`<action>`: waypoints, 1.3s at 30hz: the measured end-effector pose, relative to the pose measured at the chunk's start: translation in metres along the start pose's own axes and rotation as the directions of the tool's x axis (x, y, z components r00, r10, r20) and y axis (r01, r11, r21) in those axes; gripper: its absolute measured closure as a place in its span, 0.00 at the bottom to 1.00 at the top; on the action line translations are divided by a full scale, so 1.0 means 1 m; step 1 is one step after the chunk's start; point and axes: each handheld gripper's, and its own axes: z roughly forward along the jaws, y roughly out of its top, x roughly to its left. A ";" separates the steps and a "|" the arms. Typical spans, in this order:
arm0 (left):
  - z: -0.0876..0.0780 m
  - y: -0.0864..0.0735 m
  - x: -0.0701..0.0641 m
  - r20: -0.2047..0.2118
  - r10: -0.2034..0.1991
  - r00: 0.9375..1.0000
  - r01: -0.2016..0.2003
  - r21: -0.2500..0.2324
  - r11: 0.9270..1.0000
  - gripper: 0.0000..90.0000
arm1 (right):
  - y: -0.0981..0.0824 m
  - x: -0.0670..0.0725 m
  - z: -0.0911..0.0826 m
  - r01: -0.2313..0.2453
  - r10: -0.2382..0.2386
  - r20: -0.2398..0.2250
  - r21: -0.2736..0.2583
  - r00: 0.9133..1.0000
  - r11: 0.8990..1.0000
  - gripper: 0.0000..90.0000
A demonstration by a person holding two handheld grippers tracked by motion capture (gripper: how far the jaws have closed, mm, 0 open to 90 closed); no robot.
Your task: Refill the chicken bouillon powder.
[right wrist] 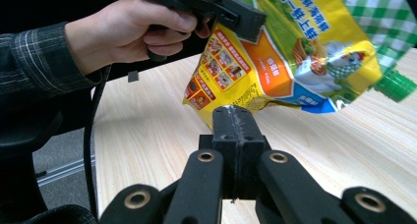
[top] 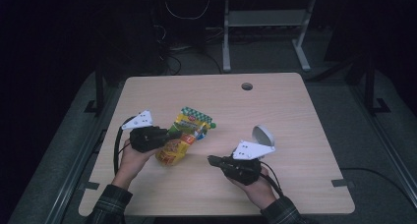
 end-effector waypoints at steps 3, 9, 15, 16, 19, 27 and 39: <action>-0.006 -0.003 -0.002 -0.010 0.004 1.000 -0.004 0.003 1.000 0.96 | 0.000 0.000 0.000 0.001 -0.001 0.000 0.000 1.000 1.000 1.00; -0.020 -0.012 -0.005 -0.048 0.014 0.999 -0.014 0.001 1.000 0.96 | 0.000 0.000 0.000 0.002 -0.002 -0.002 0.001 1.000 1.000 1.00; -0.033 -0.023 0.000 -0.085 -0.003 0.996 0.003 0.002 1.000 0.97 | 0.000 0.001 0.000 0.002 -0.002 0.000 0.003 1.000 1.000 1.00; -0.034 -0.024 0.001 -0.086 -0.011 0.996 0.010 -0.002 1.000 0.97 | 0.000 0.001 0.000 0.001 -0.001 0.001 0.003 1.000 1.000 1.00; -0.036 -0.029 0.003 -0.098 -0.013 0.995 0.014 0.002 1.000 0.97 | 0.000 0.000 0.000 0.001 -0.001 -0.001 0.002 1.000 1.000 1.00; -0.023 -0.034 0.005 -0.084 -0.015 0.996 0.016 0.022 1.000 0.97 | 0.000 0.001 0.001 0.006 -0.006 -0.001 0.003 1.000 1.000 1.00; -0.025 -0.042 0.003 -0.107 -0.019 0.994 0.024 0.048 0.999 0.94 | 0.000 0.002 0.000 0.005 -0.005 -0.004 0.009 1.000 1.000 1.00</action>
